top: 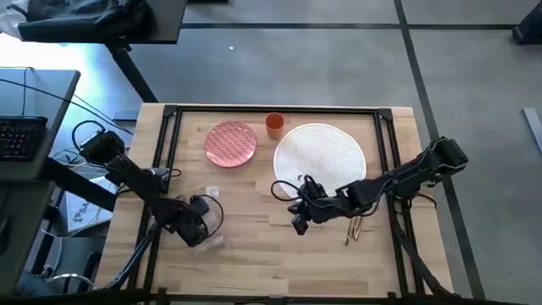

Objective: Set table place
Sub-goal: Fold the pink napkin, then put the gold fork on top of the pink napkin

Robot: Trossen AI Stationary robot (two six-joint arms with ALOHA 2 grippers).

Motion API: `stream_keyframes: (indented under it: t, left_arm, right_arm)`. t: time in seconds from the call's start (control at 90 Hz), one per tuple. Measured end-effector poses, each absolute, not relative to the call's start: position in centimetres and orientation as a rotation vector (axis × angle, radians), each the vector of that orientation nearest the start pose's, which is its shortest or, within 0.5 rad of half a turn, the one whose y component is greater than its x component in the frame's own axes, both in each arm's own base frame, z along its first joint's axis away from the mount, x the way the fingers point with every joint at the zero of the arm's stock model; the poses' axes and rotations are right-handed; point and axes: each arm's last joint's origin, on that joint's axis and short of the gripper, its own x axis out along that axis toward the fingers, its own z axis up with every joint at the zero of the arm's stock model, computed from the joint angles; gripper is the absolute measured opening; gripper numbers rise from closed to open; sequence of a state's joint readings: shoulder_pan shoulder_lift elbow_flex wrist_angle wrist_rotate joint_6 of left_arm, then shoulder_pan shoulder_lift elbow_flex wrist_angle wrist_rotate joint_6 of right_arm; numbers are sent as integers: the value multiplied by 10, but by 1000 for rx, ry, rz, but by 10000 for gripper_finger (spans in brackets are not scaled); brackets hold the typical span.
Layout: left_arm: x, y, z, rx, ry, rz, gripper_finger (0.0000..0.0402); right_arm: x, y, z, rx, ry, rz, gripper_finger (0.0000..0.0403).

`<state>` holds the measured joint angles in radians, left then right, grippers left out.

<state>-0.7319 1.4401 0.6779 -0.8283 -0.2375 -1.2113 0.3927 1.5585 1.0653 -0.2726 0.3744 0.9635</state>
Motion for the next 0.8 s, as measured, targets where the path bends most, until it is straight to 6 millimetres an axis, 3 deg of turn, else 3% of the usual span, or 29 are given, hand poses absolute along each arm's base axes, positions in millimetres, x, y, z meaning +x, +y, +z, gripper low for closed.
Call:
stream_keyframes:
  t: [0.156,0.344,0.478,0.578,0.667,0.8]
  left_arm:
    - [161,-134,157,-145,1363,404,0]
    - [168,-146,167,-421,1334,473,0]
    - [176,-161,174,-587,1211,446,0]
    - [181,-167,176,-667,1121,427,0]
    - [183,-169,178,-688,1068,420,0]
    - [186,-168,179,-697,1034,426,0]
  right_arm:
    - [308,116,239,641,647,-317,0]
    - [307,118,247,649,680,-341,0]
    - [294,113,275,750,801,-553,0]
    - [279,107,284,828,920,-735,0]
    - [261,103,279,877,1076,-892,0]
    - [242,99,246,921,1312,-1006,2]
